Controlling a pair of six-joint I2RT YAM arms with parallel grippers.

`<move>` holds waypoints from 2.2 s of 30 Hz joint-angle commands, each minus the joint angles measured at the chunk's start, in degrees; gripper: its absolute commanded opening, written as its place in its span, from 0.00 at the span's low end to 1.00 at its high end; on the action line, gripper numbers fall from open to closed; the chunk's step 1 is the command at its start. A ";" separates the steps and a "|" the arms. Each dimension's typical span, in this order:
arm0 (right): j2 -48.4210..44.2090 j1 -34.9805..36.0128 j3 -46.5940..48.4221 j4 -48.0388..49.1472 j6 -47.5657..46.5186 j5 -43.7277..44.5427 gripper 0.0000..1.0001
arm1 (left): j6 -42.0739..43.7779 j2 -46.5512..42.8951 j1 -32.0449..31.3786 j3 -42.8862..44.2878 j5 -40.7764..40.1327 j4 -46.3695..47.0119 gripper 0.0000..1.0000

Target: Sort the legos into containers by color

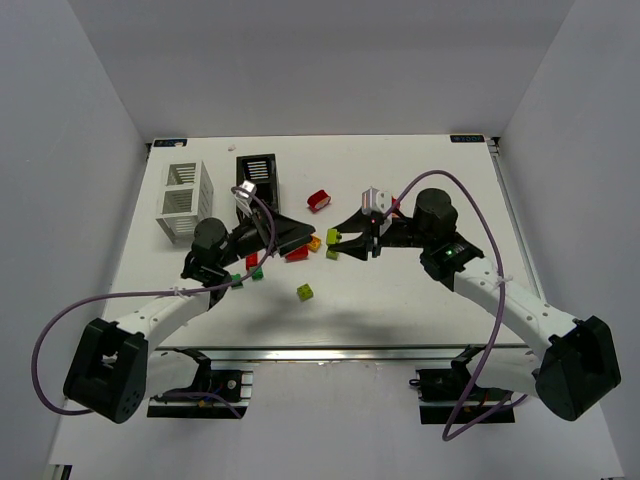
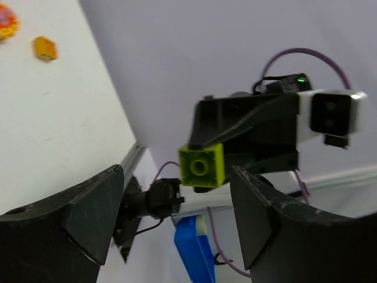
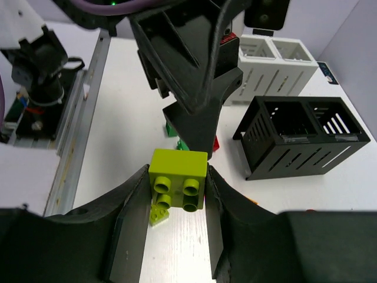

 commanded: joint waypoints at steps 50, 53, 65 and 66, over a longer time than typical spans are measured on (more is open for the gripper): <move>-1.69 6.50 -2.15 3.94 -7.60 18.05 0.89 | 0.23 0.57 1.63 3.72 2.48 -1.52 0.01; -3.19 5.80 -3.38 1.83 -8.66 16.39 0.89 | 14.00 -0.14 7.25 10.38 1.26 -24.33 0.00; -3.90 1.49 -5.14 -5.91 -10.07 8.29 0.00 | 44.99 17.60 15.88 52.14 -44.33 -80.04 0.00; -3.81 1.14 -5.14 -6.52 -10.15 8.38 0.00 | 45.52 20.23 16.14 55.99 -47.06 -81.09 0.00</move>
